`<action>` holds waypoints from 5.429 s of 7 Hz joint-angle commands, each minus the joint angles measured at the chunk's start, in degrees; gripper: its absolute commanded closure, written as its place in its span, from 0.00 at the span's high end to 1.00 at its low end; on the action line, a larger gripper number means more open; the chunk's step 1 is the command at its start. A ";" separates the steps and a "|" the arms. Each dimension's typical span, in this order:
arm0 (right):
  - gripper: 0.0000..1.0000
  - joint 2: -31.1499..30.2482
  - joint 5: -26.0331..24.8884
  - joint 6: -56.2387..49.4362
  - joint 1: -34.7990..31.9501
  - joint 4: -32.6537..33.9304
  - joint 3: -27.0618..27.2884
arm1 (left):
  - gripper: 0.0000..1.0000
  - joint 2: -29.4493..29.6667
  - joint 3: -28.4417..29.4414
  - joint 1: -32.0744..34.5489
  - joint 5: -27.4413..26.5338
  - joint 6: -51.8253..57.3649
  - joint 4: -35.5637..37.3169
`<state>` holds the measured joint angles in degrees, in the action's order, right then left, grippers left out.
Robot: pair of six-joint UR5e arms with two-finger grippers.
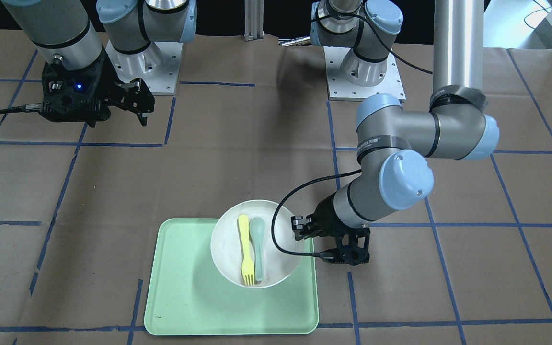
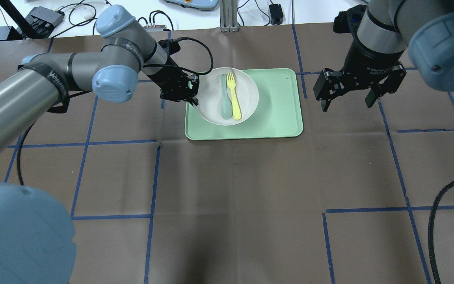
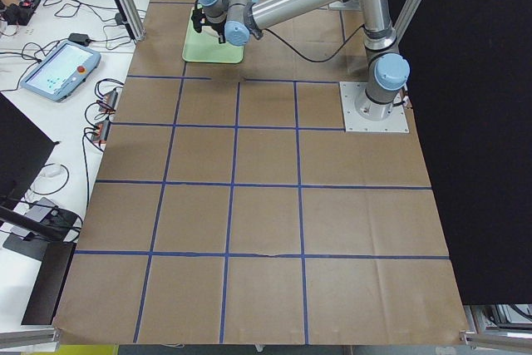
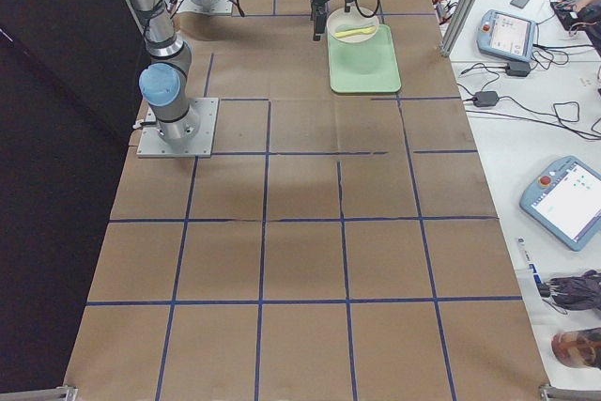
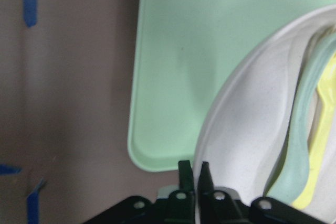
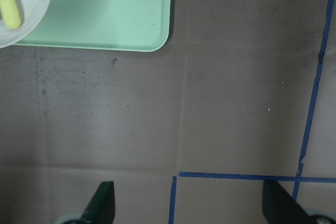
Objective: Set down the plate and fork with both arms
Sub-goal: 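Carry the white plate with the left gripper onto the green tray, then open the left gripper and lift it away from the plate, then move the right gripper over the plate toward the yellow fork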
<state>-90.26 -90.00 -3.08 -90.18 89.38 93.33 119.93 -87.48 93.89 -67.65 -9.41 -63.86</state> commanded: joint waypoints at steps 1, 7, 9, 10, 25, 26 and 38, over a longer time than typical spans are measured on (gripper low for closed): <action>1.00 0.00 0.00 0.00 0.00 0.00 0.01 | 0.00 8.01 7.48 1.99 -0.03 -2.28 0.14; 1.00 0.00 0.00 0.00 0.00 0.00 0.01 | 0.99 10.78 9.44 2.61 -0.82 -2.19 -0.47; 1.00 0.00 0.00 0.00 0.00 0.00 0.01 | 0.99 3.52 8.82 2.78 -2.12 -2.19 -9.03; 1.00 0.08 0.09 0.00 0.00 0.00 0.01 | 0.99 -2.01 9.52 2.96 -6.05 -2.19 -15.53; 1.00 26.94 1.58 20.99 -15.80 9.04 -22.11 | 1.00 -23.95 4.52 7.36 -21.56 1.68 -33.70; 1.00 30.11 1.67 23.27 -17.13 13.23 -22.57 | 1.00 -23.43 4.78 7.09 -21.56 1.24 -33.61; 0.55 42.36 -2.64 22.50 -16.00 26.89 -21.43 | 1.00 -23.77 6.18 7.18 -20.69 0.71 -34.23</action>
<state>-48.03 -92.69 19.43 -106.44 116.24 71.89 96.41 -81.58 101.05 -88.86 -8.55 -98.07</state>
